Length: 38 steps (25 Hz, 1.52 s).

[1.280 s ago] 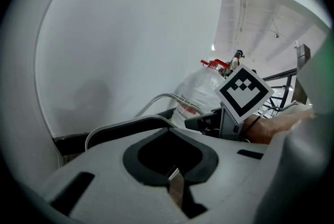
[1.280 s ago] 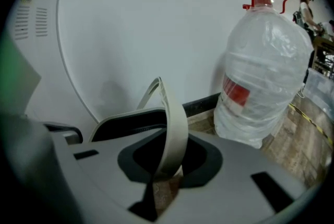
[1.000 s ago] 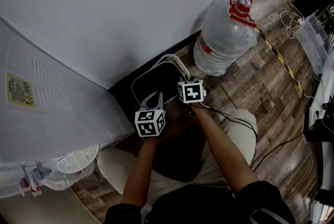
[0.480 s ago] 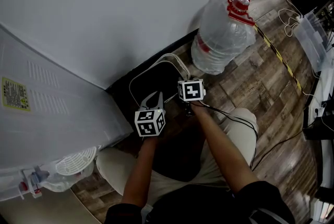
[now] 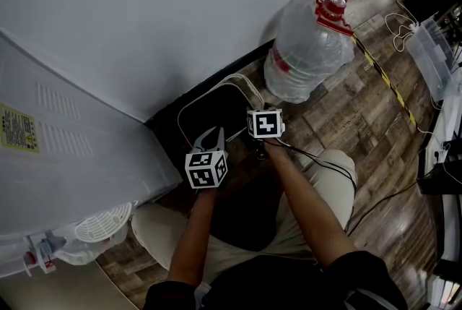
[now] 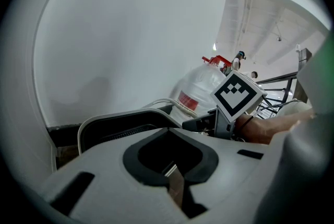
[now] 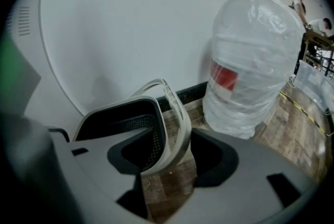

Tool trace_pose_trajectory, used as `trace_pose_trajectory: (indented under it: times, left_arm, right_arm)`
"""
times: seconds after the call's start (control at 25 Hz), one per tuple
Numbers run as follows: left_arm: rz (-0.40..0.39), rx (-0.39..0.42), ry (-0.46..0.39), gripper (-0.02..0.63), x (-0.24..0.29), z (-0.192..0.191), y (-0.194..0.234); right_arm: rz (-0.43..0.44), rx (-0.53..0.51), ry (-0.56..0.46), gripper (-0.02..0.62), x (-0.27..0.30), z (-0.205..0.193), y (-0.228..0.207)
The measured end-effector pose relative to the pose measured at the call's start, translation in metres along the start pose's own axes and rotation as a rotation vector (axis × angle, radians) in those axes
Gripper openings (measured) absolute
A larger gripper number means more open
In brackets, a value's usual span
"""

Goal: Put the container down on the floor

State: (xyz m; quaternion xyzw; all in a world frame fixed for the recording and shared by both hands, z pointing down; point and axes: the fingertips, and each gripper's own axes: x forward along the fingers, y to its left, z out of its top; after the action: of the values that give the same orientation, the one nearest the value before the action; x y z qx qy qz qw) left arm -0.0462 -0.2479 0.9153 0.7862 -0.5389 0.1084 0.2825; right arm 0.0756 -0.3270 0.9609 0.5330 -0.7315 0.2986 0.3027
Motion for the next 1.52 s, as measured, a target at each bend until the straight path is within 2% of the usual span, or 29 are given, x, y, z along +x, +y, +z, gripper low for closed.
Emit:
trace_pose_trajectory:
  times: [0.36,1.12,1.52]
  left_arm:
    - [0.001,-0.016,0.007,0.015,0.001,-0.006,0.004]
    - [0.013,-0.029,0.007,0.015,0.002,-0.008,0.008]
    - [0.033,-0.036,-0.029,0.015,-0.011,0.013,0.015]
  right_arm:
    - [0.005,0.0,-0.002,0.253,0.004,-0.002,0.001]
    - [0.013,-0.011,0.017,0.255,0.005,-0.003,0.004]
    - [0.021,-0.051,-0.006,0.255,-0.01,0.007,0.018]
